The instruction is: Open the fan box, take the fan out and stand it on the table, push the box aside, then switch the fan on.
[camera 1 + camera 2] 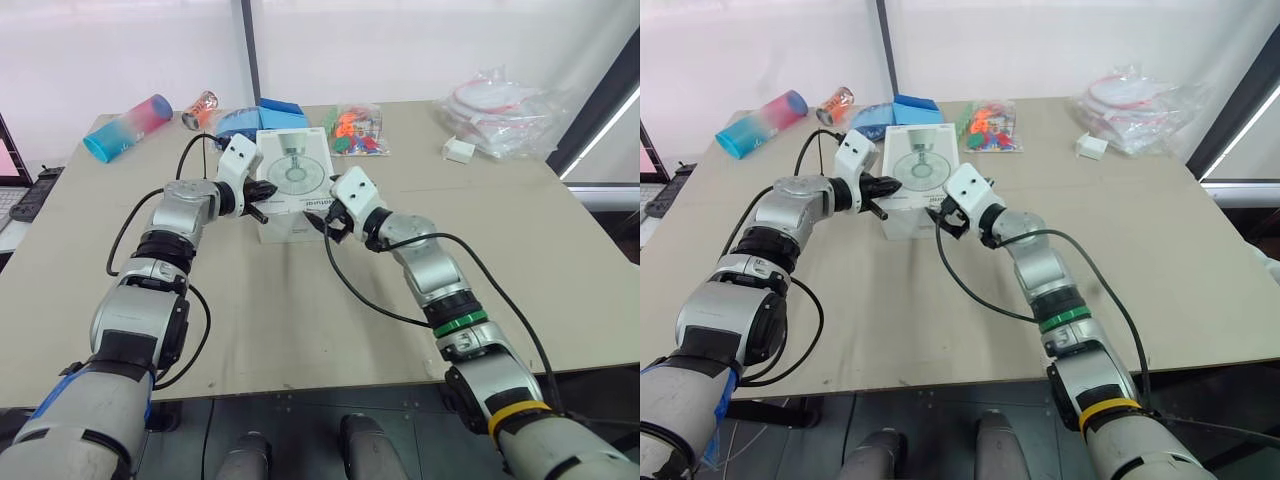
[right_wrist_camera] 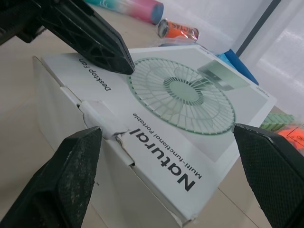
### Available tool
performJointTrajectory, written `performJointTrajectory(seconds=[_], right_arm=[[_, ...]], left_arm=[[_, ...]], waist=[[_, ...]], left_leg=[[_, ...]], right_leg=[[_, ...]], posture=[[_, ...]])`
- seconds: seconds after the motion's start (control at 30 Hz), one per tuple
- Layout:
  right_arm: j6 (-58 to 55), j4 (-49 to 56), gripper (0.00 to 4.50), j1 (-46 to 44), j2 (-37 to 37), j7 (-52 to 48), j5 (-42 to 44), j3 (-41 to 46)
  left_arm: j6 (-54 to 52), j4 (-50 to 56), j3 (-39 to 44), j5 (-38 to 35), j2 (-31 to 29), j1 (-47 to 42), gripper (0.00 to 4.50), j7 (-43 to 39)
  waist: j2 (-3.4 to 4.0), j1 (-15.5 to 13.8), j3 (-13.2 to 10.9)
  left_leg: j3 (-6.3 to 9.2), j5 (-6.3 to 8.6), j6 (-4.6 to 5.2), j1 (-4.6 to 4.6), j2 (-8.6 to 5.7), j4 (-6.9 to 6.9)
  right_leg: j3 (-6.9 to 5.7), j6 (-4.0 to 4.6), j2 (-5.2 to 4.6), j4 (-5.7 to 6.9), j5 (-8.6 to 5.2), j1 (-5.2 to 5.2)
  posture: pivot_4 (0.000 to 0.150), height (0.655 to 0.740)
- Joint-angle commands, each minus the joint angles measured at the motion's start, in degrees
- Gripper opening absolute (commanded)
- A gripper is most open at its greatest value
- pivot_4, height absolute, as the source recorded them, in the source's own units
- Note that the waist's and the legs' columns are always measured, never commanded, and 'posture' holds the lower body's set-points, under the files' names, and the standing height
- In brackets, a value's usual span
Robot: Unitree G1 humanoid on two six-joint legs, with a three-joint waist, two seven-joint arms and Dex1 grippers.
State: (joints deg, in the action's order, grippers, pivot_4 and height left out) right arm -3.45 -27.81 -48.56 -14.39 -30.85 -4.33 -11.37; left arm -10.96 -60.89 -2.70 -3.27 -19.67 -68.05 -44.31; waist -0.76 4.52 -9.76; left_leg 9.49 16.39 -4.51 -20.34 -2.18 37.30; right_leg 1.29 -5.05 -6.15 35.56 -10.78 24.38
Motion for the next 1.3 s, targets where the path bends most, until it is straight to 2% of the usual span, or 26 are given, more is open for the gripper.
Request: performJointTrajectory(seconds=[0.03,0.63,1.07,1.3], right_arm=[[1.8,-0.9,4.5,-2.8,0.7,0.7,-1.1,-0.2],[-1.9,-0.2,4.5,-4.2,2.3,1.6,1.0,3.2],[-4.5,-5.2,4.5,-8.0,2.6,10.0,0.3,6.5],[-6.7,2.9,4.5,-3.5,0.3,3.5,1.3,4.6]], left_arm=[[0.7,0.0,0.1,0.9,-0.3,0.7,0.14,-0.1],[3.1,0.4,-0.9,3.9,0.7,2.4,0.14,0.2],[3.0,0.7,-0.3,4.2,0.8,2.8,0.14,0.3],[2.6,1.3,-0.3,4.1,0.7,2.7,0.14,-0.1]], waist=[[0.0,0.1,0.0],[0.01,0.1,0.0],[0.05,0.1,0.1],[0.06,0.1,0.1]], left_leg=[[0.0,0.0,0.0,0.0,0.0,0.0],[0.01,0.0,0.0,0.0,0.0,0.04],[0.01,0.0,0.0,0.02,-0.02,0.07],[0.01,0.01,0.01,0.02,-0.02,0.07]], right_leg=[[0.0,0.0,0.0,0.01,0.0,0.0],[0.0,0.0,0.0,0.07,0.0,0.01],[0.0,0.0,-0.01,0.14,0.0,0.01],[0.0,-0.01,-0.01,0.13,-0.01,0.02]], posture=[[0.15,0.74],[0.15,0.74],[0.15,0.74],[0.15,0.74]])
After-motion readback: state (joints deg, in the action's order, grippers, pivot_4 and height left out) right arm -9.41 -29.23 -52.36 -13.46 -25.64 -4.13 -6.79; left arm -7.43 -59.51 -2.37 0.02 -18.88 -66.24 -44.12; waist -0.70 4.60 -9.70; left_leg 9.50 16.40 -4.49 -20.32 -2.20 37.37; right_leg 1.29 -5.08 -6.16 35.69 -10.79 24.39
